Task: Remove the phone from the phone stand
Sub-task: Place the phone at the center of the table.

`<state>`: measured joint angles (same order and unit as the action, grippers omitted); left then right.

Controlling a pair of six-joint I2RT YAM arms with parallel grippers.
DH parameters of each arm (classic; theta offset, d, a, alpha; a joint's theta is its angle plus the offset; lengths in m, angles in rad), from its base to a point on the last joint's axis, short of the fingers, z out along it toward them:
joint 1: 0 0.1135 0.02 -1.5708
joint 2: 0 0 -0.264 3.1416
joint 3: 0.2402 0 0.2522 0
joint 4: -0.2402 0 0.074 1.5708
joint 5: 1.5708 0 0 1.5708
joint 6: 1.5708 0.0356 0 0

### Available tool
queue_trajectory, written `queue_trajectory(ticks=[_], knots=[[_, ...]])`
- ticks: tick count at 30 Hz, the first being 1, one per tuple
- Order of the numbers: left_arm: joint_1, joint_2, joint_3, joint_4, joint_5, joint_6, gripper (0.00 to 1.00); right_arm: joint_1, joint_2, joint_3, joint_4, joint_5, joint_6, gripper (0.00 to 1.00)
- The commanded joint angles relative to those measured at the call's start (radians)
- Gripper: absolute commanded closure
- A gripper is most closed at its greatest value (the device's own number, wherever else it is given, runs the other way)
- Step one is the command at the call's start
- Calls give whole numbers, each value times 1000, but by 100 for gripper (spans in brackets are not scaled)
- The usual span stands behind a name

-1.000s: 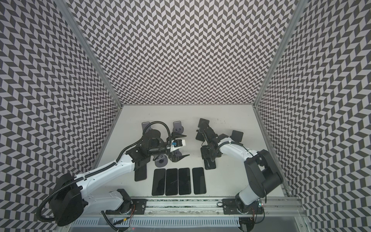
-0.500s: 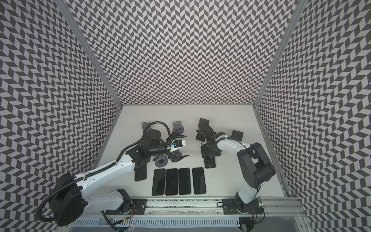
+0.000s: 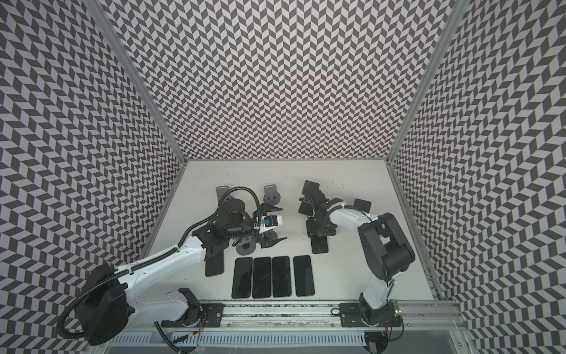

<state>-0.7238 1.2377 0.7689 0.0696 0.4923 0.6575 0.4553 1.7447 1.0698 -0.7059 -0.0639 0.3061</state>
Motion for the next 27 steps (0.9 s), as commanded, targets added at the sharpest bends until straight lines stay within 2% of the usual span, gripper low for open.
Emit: queue_trajectory(ticks=[1, 27], knots=[[4, -7, -6, -16, 8, 19, 1, -4, 11, 7, 15, 22, 14, 45], [14, -59, -58, 52, -11, 11, 1, -3, 44, 39, 5, 36, 68, 22]])
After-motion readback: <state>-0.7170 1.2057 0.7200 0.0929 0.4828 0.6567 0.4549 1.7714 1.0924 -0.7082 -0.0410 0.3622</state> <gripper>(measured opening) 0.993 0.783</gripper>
